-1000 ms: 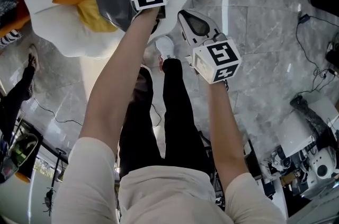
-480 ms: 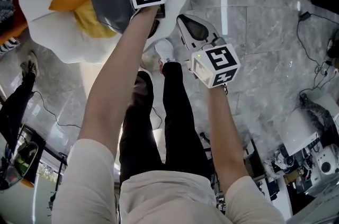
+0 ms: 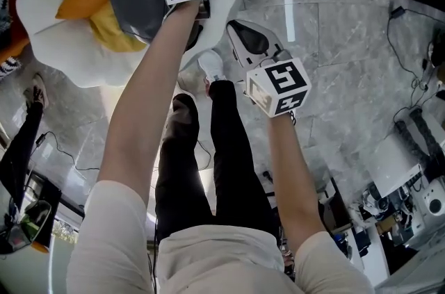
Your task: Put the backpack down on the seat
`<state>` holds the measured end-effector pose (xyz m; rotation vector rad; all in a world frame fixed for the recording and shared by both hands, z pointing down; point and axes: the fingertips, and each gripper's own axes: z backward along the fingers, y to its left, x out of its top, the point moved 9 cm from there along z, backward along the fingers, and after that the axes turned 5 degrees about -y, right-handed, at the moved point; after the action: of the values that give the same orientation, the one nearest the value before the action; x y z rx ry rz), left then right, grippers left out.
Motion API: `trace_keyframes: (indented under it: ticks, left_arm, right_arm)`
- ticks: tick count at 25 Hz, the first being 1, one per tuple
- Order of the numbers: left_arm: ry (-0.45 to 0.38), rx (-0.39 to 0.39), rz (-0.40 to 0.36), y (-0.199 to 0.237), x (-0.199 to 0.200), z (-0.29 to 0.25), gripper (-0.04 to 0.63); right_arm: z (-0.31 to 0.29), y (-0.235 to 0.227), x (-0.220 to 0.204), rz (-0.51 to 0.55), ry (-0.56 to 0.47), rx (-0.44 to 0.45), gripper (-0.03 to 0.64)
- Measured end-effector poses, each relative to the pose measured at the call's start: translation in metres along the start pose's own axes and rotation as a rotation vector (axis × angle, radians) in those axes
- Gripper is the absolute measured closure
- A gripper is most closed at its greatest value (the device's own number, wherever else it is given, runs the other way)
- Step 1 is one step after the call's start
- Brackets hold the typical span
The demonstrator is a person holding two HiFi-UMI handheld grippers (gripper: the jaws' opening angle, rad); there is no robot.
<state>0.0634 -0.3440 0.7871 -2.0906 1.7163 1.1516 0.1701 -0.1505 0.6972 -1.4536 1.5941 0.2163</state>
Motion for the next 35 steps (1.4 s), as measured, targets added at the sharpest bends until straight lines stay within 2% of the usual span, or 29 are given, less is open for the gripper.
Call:
trace_keyframes:
  ticks: [6,23,28,35]
  left_arm:
    - [0.013,-0.005,0.006,-0.005,0.004,0.008,0.477]
    - [0.056,-0.007,-0.067,-0.014,0.016,0.058,0.479]
    - [0.062,-0.040,-0.034,-0.017,0.018,0.081,0.552]
    - [0.079,-0.106,-0.023,-0.023,0.024,0.124,0.577]
  right_arm:
    - [0.009,-0.003,0.001,0.003,-0.008,-0.008,0.592]
    - [0.033,0.017,0.024,0.024,-0.029,0.006,0.591]
    - [0.042,0.023,0.034,-0.005,-0.052,0.023,0.592]
    - [0.056,0.038,0.047,0.007,-0.041,0.036,0.592]
